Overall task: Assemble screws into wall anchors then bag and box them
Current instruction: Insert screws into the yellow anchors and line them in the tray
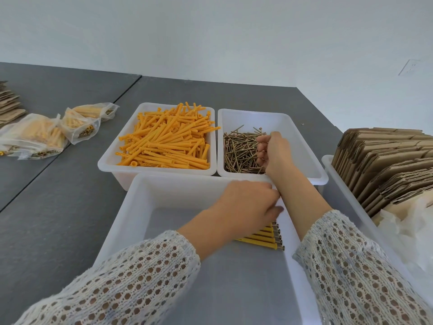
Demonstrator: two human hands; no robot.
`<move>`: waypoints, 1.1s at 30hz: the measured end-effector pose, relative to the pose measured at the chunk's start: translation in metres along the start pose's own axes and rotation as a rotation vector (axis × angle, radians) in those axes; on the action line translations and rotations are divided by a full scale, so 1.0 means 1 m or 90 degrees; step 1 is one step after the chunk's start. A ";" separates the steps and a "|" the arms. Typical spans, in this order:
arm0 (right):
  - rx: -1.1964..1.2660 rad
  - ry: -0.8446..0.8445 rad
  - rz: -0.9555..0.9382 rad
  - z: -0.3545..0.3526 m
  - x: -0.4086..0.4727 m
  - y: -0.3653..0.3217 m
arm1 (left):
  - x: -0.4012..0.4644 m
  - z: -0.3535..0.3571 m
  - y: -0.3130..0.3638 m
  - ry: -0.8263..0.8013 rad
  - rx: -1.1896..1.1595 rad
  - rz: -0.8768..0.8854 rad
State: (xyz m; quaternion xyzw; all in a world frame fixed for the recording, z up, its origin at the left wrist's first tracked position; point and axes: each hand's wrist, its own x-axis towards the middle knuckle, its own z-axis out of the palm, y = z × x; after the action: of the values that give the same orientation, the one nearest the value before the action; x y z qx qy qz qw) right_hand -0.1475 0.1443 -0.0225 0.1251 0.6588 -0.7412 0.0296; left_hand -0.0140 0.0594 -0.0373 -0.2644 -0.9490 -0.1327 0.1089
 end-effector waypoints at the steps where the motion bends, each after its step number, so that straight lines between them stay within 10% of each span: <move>1: -0.087 0.010 -0.065 0.000 0.000 0.001 | 0.001 -0.005 -0.005 0.038 -0.001 0.000; 6: -0.600 -0.075 -0.288 0.005 0.000 0.012 | 0.003 -0.022 -0.035 0.202 0.051 -0.060; 13: -0.783 -0.203 -0.299 0.006 -0.005 0.019 | -0.004 -0.030 -0.083 0.272 0.181 -0.255; 24: -0.839 -0.240 -0.237 0.004 -0.003 0.017 | -0.006 -0.023 -0.103 0.199 0.185 -0.460; 33: -0.805 -0.305 -0.210 0.005 -0.003 0.014 | -0.002 -0.021 -0.107 0.166 0.114 -0.413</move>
State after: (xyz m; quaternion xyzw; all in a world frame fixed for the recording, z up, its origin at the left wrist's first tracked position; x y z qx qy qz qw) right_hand -0.1426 0.1374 -0.0354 -0.1851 0.9498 -0.2174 0.1282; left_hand -0.0663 -0.0362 -0.0392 0.0799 -0.9696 -0.1091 0.2038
